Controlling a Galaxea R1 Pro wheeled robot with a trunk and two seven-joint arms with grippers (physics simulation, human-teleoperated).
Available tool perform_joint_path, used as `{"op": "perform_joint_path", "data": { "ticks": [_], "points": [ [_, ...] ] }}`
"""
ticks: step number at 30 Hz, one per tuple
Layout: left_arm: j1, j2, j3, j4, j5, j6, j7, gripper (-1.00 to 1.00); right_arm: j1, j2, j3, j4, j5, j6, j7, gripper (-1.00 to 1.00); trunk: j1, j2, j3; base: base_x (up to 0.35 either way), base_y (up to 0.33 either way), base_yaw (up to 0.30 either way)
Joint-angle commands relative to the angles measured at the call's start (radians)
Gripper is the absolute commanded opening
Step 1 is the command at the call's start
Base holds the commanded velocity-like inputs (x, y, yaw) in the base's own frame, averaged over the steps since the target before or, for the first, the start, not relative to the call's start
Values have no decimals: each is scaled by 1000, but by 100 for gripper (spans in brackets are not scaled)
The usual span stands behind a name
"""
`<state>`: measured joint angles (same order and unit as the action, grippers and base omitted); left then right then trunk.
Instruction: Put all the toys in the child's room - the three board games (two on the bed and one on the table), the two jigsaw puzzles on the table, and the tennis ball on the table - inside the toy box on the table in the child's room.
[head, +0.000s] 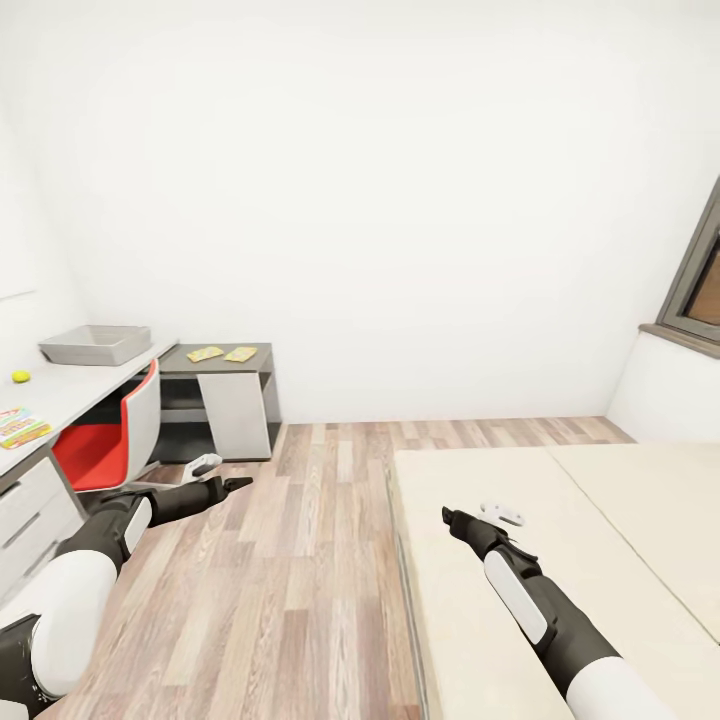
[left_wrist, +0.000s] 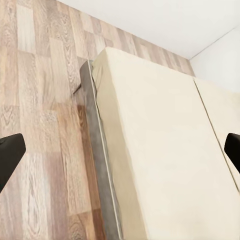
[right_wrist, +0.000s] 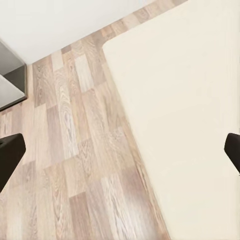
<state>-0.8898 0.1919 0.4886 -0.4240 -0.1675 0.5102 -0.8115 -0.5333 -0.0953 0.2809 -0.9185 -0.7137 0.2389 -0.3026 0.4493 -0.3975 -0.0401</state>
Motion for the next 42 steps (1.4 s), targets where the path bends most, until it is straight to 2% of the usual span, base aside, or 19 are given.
{"op": "perform_joint_path", "data": {
  "ticks": [1,42],
  "points": [
    [-1,-1,8,-1,-10,7,-7,100,-1,-1,4,-2,-7,2,-9,100,1,-3,-2,0,-98,0],
    [-1,0,10,-1,-7,5,-14,100,-1,-1,4,-2,-7,2,-9,100,1,-3,-2,4,-63,0]
  ]
}}
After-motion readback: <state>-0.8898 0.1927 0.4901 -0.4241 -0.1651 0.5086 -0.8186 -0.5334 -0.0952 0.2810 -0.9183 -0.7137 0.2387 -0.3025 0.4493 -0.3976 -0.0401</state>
